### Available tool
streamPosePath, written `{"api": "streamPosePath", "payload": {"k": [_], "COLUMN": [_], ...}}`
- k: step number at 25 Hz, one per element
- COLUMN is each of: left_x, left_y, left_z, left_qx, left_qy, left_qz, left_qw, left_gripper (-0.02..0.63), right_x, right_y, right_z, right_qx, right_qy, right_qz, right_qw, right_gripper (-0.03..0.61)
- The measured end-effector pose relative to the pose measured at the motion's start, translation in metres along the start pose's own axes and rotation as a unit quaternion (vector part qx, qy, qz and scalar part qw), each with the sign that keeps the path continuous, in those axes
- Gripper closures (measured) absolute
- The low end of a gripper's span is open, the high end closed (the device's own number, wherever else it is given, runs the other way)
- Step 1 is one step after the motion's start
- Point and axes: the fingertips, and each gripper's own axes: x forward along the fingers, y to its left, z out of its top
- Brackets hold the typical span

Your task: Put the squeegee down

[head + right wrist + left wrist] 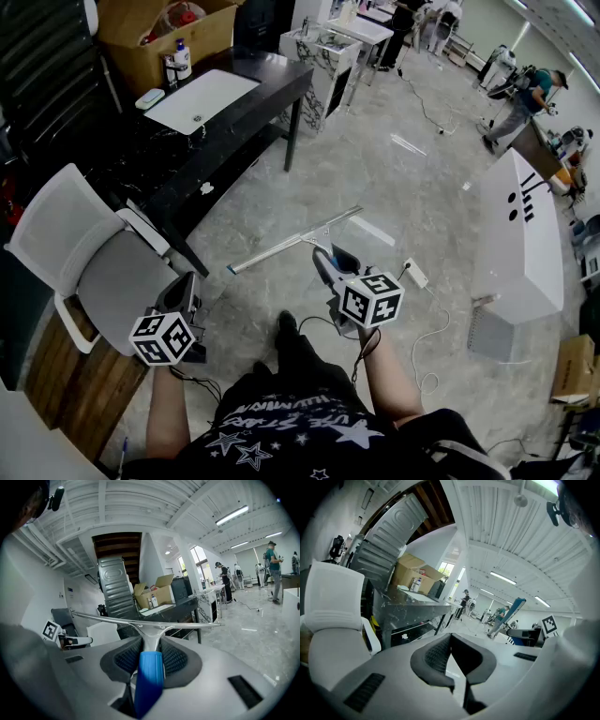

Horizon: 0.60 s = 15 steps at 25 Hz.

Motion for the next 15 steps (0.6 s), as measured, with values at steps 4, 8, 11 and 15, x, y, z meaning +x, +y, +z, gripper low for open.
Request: {"api": "streamPosePath", "payload": {"k": [4, 8, 11, 15], "left_x": [-0.006, -0.009, -0.009, -0.008], "left_y": [-0.002, -0.005, -0.008, -0.008], "left_z": [-0.004, -0.006, -0.006, -0.008], "left_qx": [0.011, 0.017, 0.017, 0.023], "left_qy": [0.001, 0.002, 0.005, 0.008], "left_qz": [-0.006, -0.014, -0.017, -0.020], "left_qw": [0.9999, 0.9998, 0.9997, 0.9995], "left_gripper": [0.594, 0.594, 0.594, 0.594], "right_x": [-0.004, -0.008, -0.010, -0.009], "right_y": [0.004, 0.006, 0.007, 0.007], "right_z": [-0.014, -0.023, -0.024, -0.024], "right_qx": [-0.006, -0.011, -0.011, -0.016], "right_qy": [0.006, 0.012, 0.014, 0.019], "right_qz": [-0.008, -0.015, -0.017, -0.016], "right_qw": [1.000, 1.000, 1.000, 1.000], "right_gripper": [0.445, 0.444, 0.445, 0.445]}}
